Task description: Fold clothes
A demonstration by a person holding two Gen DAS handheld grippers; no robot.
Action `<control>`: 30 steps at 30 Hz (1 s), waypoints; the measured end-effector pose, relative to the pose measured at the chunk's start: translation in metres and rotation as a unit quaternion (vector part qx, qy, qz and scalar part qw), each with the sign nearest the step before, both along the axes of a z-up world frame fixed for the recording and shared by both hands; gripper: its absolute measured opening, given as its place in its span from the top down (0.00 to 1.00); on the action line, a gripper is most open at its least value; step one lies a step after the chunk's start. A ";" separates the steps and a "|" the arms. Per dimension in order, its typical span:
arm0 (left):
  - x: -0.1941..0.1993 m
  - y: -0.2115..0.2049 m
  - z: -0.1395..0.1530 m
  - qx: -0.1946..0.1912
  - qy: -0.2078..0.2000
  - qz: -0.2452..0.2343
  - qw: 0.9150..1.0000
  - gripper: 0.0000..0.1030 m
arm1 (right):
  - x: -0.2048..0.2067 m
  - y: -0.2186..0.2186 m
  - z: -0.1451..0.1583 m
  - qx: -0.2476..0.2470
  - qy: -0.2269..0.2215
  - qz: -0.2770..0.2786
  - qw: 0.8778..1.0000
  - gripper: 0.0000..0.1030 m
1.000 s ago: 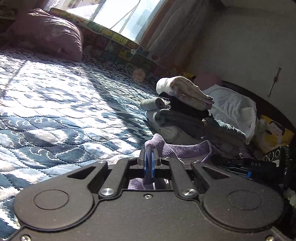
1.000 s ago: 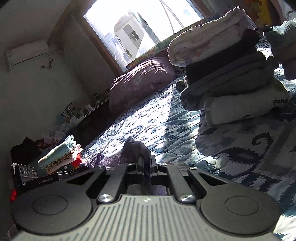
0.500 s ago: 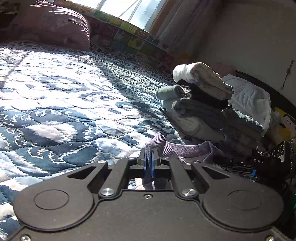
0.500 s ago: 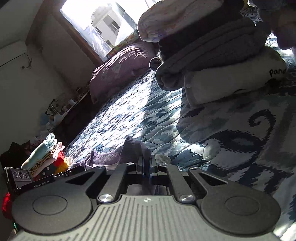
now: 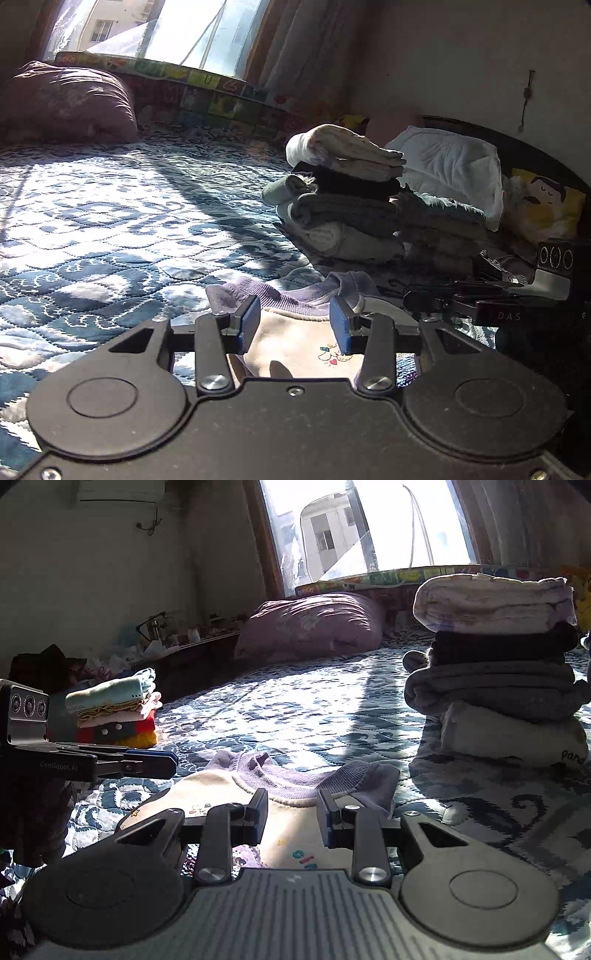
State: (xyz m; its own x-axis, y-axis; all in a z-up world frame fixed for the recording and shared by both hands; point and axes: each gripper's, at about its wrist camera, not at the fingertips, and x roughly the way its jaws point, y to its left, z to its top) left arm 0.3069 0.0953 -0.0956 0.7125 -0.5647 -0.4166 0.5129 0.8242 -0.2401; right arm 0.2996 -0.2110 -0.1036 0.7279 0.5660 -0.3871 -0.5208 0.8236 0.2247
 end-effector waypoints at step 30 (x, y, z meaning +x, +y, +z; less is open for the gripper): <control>0.048 -0.024 -0.030 0.081 -0.007 0.032 0.996 0.59 | 0.045 0.012 -0.022 -0.070 0.002 -0.043 0.997 0.59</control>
State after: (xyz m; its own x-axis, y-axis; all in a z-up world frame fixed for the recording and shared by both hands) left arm 0.3552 0.0708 -0.1254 0.7510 -0.4450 -0.4879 0.4610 0.8823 -0.0951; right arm 0.3446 -0.1989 -0.1254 0.7696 0.4422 -0.4606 -0.4466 0.8883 0.1065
